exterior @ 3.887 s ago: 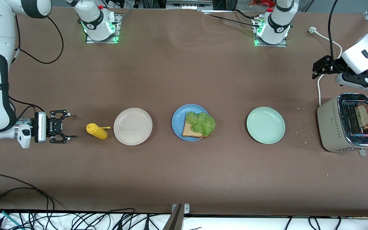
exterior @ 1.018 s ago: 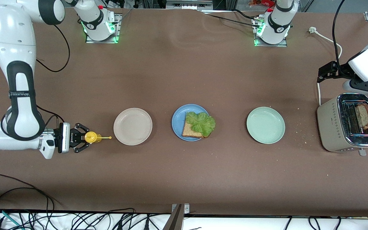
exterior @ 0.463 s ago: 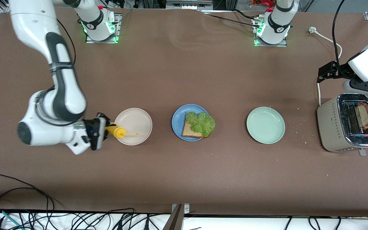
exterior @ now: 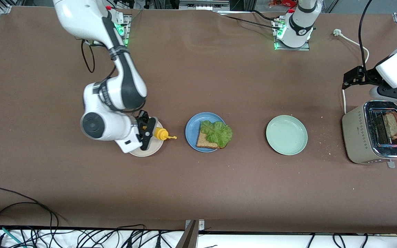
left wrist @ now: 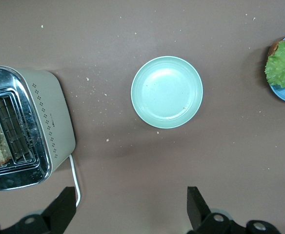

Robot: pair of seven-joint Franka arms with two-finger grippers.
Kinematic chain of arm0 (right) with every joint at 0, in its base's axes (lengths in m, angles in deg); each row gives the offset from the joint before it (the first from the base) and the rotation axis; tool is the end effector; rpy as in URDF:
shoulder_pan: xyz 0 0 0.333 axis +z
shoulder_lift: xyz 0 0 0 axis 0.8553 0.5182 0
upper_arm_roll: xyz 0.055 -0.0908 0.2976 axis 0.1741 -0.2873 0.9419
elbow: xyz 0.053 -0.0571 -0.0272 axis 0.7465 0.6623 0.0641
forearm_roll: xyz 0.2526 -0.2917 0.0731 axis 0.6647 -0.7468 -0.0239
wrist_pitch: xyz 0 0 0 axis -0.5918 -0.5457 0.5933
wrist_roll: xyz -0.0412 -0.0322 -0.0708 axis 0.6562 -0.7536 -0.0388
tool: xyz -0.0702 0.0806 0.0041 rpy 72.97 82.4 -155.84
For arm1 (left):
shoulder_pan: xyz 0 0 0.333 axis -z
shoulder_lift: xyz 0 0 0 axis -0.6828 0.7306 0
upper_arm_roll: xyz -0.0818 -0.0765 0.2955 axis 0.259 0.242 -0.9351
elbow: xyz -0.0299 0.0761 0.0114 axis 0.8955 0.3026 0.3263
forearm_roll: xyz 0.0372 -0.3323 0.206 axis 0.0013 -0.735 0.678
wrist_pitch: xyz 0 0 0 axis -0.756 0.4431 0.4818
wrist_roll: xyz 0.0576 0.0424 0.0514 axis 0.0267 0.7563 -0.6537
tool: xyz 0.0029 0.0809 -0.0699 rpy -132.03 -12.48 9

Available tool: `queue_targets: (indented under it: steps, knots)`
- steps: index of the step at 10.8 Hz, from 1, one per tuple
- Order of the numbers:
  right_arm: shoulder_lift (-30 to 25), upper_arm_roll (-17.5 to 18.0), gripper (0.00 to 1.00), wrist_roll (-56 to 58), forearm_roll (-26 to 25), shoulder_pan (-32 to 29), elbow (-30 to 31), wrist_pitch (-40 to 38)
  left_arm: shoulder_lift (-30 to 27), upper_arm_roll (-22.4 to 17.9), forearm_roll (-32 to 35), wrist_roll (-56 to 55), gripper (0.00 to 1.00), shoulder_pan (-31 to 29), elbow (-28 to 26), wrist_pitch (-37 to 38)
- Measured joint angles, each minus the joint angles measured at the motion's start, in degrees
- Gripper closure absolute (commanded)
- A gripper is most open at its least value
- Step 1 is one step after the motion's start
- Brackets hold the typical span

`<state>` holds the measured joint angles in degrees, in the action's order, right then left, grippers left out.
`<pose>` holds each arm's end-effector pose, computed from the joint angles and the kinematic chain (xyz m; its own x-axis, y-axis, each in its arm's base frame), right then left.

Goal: Make sandwich in blue plate with both arms
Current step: 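Lift the mustard bottle and carry it toward the blue plate, then tilt the mustard bottle nozzle down over the lettuce with the right gripper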

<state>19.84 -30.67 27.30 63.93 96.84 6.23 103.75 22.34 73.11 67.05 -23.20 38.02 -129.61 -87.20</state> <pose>0.6380 0.2992 0.3123 0.3473 0.9377 0.0088 0.9026 -0.3317 -0.2744 0.5581 -0.0099 0.5771 0.9743 -0.2031 -0.0975 -0.2015 -0.9791 0.0260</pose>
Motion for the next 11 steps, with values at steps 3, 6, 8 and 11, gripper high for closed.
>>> queue_targets:
  steps: [3, 6, 8, 11]
  knots:
    - [0.08, -1.87, 1.0, -9.5, -7.91, 9.61, 0.07, 0.11, 0.01, 0.01, 0.0, 0.0, 0.0, -0.01, 0.02, 0.0]
    - [0.81, -2.71, 1.0, -17.61, -15.41, 16.62, 0.18, -0.47, 0.02, 0.01, 0.0, 0.0, 0.0, -0.01, 0.03, 0.0]
    - [2.47, -3.52, 1.0, -21.91, -20.34, 19.6, 0.29, -2.24, 0.03, 0.0, 0.0, 0.0, 0.0, -0.01, 0.03, 0.0]
    - [4.97, -5.5, 1.0, -24.68, -27.65, 23.71, -0.02, -5.13, 0.05, 0.0, 0.0, 0.0, 0.0, -0.02, 0.03, 0.0]
